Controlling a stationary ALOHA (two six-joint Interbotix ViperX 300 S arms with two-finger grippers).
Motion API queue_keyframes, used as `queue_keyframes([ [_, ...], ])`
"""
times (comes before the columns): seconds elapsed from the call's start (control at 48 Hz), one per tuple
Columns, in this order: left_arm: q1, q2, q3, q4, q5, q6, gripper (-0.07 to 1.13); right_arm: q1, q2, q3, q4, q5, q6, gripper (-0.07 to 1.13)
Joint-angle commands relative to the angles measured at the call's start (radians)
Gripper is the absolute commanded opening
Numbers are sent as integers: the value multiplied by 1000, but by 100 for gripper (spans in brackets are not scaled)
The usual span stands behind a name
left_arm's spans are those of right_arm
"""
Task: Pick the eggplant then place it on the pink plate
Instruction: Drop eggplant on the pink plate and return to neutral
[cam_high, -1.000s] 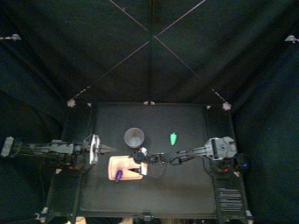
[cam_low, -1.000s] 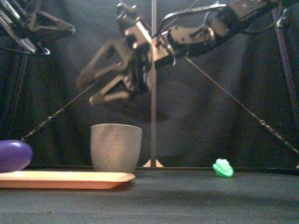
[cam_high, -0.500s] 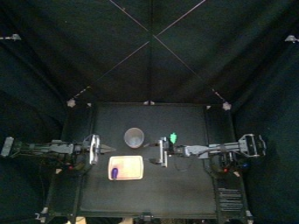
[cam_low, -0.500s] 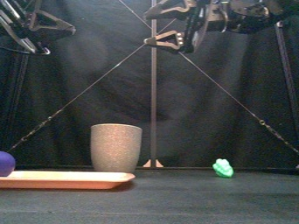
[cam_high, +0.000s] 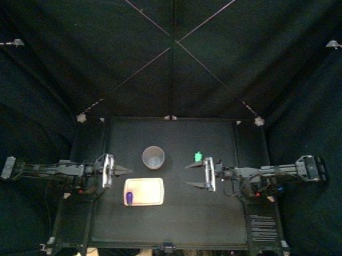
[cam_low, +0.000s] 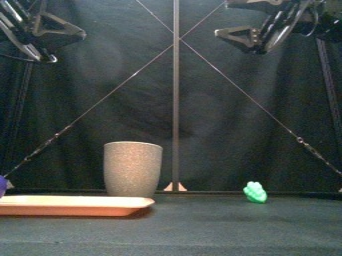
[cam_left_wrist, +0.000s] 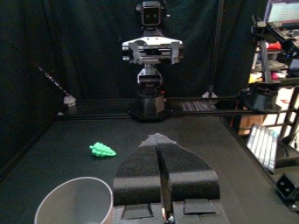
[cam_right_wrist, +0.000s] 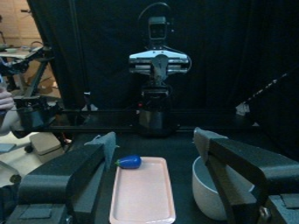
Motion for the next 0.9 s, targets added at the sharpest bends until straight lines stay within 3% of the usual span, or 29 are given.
queue_keyframes([
  [0.021,2,3,-14,6,-5,2,-3,2,-84,31,-5,-11,3,103],
  [0.312,2,3,-14,9,-5,3,-3,2,-241,147,11,-8,12,103],
  [0.896,3,3,-14,15,-5,3,-3,2,-249,175,29,5,12,103],
])
